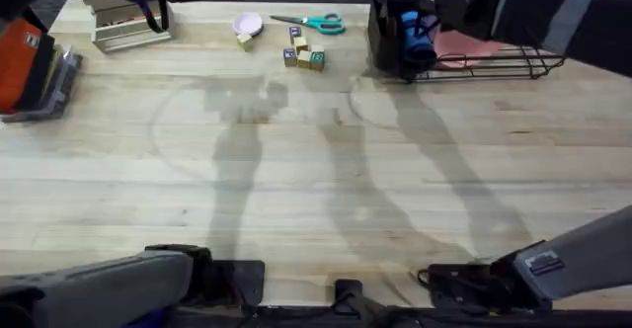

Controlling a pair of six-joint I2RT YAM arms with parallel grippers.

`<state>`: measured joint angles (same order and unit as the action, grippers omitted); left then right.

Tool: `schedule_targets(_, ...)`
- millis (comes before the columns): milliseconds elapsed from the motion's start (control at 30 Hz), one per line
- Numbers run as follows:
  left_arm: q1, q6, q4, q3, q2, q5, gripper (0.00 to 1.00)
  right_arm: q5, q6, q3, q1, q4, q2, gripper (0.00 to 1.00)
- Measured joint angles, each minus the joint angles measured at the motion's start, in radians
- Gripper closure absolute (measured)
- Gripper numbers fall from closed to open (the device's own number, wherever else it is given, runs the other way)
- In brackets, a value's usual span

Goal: Pick up the spoon on the table one by one and put them onto the rack

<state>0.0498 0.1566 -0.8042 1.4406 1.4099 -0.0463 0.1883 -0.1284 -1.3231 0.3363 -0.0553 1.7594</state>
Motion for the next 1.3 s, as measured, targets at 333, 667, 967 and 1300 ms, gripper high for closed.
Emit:
schedule_targets(333, 0.0, 0.0, 0.0, 0.0, 0.0, 0.0, 0.007, 0.0, 0.0, 0.0, 0.0, 0.137, 0.0, 0.965)
schedule_targets(667, 0.0, 0.0, 0.0, 0.0, 0.0, 0.0, 0.007, 0.03, -0.006, -0.012, 0.0, 0.195, 0.0, 0.618)
schedule_targets(967, 0.0, 0.0, -0.001, 0.0, 0.0, 0.0, 0.007, 0.037, -0.011, -0.012, 0.0, 0.286, -0.043, 0.004)
schedule_targets(1300, 0.0, 0.0, -0.042, 0.0, -0.087, -0.002, 0.007, 0.037, -0.002, -0.012, 0.0, 0.579, -0.297, 0.005)
